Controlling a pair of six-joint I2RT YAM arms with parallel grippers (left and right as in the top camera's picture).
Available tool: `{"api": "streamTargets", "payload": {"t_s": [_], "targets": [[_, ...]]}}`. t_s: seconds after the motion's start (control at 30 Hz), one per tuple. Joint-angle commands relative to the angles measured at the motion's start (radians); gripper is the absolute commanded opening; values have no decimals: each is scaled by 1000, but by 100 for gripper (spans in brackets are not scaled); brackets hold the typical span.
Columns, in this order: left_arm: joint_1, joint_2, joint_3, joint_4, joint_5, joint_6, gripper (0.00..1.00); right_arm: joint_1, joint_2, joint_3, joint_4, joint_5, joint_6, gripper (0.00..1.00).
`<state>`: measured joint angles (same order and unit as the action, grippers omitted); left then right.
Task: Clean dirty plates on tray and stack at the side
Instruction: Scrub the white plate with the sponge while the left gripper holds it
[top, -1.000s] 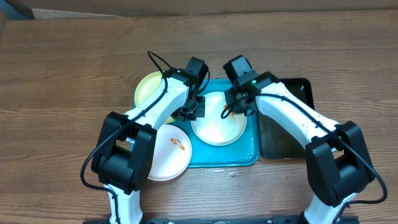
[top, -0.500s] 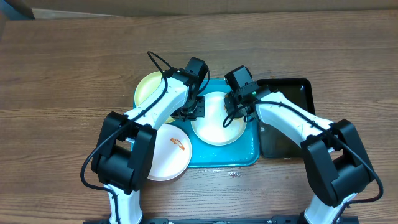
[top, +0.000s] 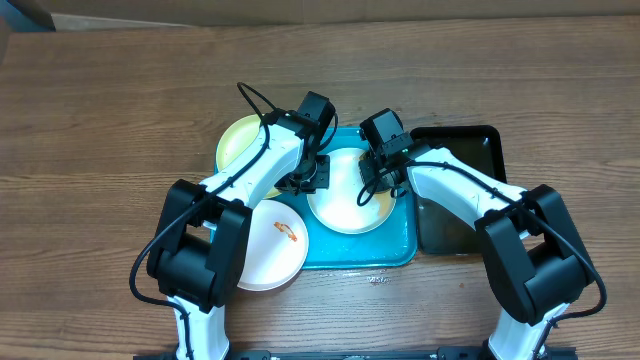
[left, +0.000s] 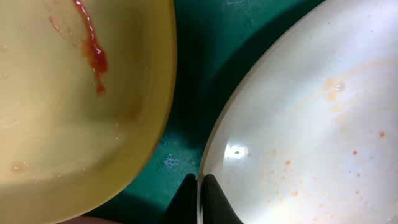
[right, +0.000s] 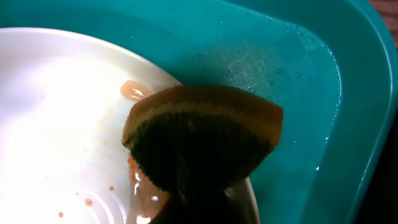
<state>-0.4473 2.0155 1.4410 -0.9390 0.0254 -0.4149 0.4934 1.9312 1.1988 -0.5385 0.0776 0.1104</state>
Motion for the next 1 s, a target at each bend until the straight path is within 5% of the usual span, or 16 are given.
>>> {"api": "streamTargets", "payload": {"t_s": [0.0,0.3,0.53,0.87,0.97], "targets": [[-5,-31,14,-4,2,18,4,2,20,-6,2,-12,-14,5],[-5,-31,14,-13,2,18,4,2,10,16,-18,-12,-10,10],[-5,-31,14,-13,2,18,4,2,-5,100,-125,-12,-11,38],[-4,-31,14,-6,1,19,4,2,-5,93,-146,-12,-10,36],[-4,-31,14,-6,2,18,4,2,-5,80,-124,-12,-10,22]]}}
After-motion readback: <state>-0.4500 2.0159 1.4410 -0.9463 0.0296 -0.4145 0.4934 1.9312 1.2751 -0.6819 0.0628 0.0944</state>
